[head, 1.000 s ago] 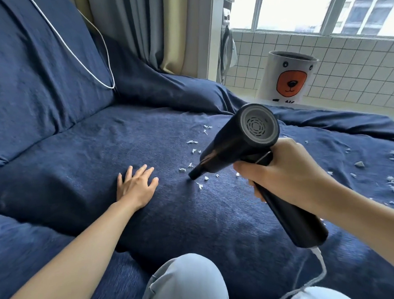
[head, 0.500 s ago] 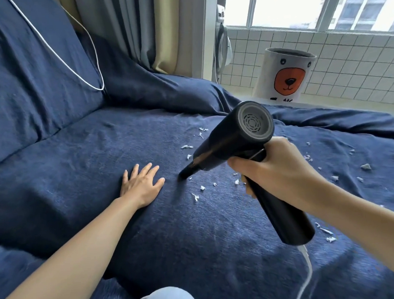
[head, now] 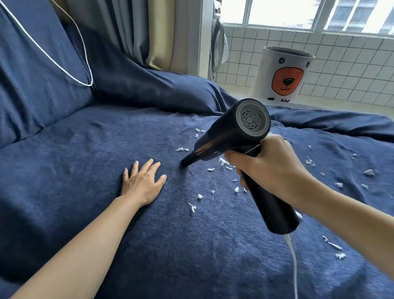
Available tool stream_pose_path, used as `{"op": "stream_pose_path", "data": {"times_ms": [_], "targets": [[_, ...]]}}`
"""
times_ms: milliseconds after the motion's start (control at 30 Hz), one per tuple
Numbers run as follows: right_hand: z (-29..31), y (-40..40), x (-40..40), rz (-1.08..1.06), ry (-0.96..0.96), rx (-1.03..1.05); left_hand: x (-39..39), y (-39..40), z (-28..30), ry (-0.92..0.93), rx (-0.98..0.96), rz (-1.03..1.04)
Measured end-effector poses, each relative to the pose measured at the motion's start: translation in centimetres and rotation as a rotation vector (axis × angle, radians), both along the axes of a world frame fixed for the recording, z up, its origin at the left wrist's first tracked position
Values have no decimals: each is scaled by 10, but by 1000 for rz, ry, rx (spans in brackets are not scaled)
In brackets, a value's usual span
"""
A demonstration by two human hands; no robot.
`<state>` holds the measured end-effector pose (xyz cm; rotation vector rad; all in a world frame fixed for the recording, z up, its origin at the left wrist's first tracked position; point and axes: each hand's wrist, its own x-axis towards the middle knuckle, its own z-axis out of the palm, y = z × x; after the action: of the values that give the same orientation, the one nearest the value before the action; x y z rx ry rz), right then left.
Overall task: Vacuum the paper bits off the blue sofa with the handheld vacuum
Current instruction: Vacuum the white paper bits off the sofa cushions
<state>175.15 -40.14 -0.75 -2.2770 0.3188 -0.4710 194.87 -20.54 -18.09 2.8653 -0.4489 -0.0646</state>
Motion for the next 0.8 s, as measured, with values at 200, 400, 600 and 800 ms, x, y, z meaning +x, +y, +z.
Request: {"op": "stream_pose_path", "data": {"times_ms": [200,400,600,800], "targets": [[2,-9,16,-20,-22,36,18,-7,-3,-1,-30,18],[1,-5,42,-11,-39,53,29,-18,-1,-1,-38,34],[-9,-1,56,28,-44,25,30,-16,-8,-62,-47,29],[-12,-11,70,-60,-102,-57,31,-17,-10,-70,-38,32]]}}
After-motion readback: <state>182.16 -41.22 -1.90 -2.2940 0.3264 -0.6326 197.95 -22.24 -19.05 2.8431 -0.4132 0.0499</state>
